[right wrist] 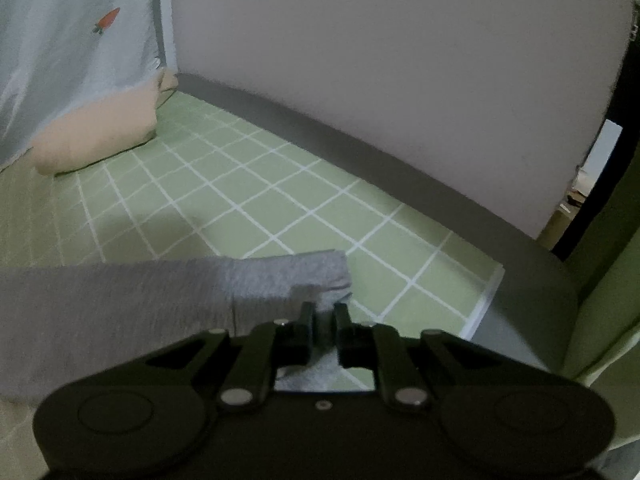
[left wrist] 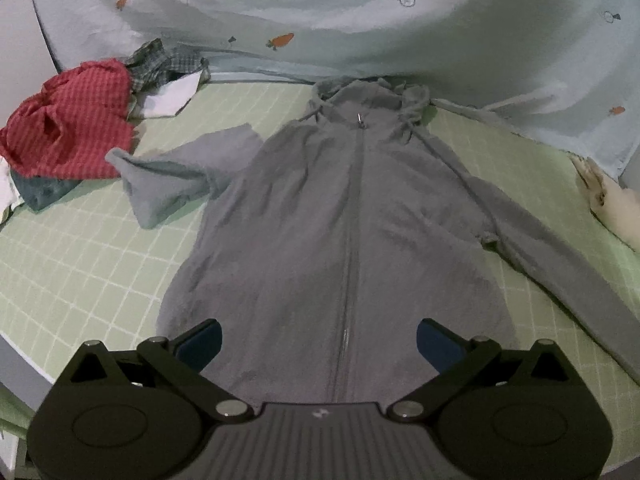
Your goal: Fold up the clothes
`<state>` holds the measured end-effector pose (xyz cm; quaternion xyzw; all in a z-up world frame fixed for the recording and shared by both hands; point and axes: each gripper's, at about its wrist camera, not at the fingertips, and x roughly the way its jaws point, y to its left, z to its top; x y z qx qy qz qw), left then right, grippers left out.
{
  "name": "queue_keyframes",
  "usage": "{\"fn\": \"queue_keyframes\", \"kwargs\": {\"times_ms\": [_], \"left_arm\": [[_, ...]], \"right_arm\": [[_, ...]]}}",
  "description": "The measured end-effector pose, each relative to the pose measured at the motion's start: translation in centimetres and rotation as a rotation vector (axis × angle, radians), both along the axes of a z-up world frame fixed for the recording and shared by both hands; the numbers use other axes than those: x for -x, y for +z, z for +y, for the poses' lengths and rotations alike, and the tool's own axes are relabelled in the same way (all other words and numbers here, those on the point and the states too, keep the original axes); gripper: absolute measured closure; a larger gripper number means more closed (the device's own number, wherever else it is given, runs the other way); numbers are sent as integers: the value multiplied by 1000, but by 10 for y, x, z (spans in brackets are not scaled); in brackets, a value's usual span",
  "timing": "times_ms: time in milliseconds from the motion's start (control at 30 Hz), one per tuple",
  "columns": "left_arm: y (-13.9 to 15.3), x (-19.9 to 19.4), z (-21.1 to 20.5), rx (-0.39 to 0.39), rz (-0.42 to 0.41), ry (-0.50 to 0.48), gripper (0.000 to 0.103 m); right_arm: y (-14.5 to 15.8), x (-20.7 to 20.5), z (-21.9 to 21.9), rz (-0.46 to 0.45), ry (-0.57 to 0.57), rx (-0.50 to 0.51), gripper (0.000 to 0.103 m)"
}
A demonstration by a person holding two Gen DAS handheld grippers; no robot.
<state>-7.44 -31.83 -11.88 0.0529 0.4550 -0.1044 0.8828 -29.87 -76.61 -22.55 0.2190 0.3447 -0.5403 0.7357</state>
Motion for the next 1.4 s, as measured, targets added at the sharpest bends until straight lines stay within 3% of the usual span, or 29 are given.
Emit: {"fn": "queue_keyframes", "kwargs": {"times_ms": [67, 167, 233, 300, 400, 467, 567, 733, 967, 1067, 1233, 1400], "left_arm": [[-1, 2, 0, -9, 4, -10, 1], [-2, 7, 1, -27, 6, -17, 1], [-3, 8, 5, -38, 12, -8, 1], [-3, 7, 10, -44, 20, 7, 1], [-2, 8, 21, -56, 28, 25, 1], [-2, 5, 33, -65, 28, 40, 1], [-2, -5, 52, -55, 28, 69, 1], [5, -37, 81, -7, -3, 111, 1], [10, -96, 106, 53, -44, 150, 0], [4, -120, 113, 55, -32, 154, 0], [-5, -152, 124, 62, -3, 162, 0], [-23, -174, 125, 54, 52, 164, 0]], "right_arm": [[1, -1, 1, 25, 14, 0, 79], [3, -3, 2, 46, 37, -2, 55], [5, -6, 4, 68, 52, 2, 54], [9, -14, 8, 108, 68, 23, 46], [21, -34, 15, 152, 101, 79, 19], [29, -52, 22, 168, 129, 115, 15], [36, -87, 34, 150, 222, 118, 0], [39, -158, 72, 56, 456, 87, 0], [26, -254, 117, -23, 695, 35, 2], [18, -292, 126, -13, 749, 39, 12], [19, -342, 121, -55, 781, 18, 13], [12, -379, 128, -11, 857, -8, 27]]}}
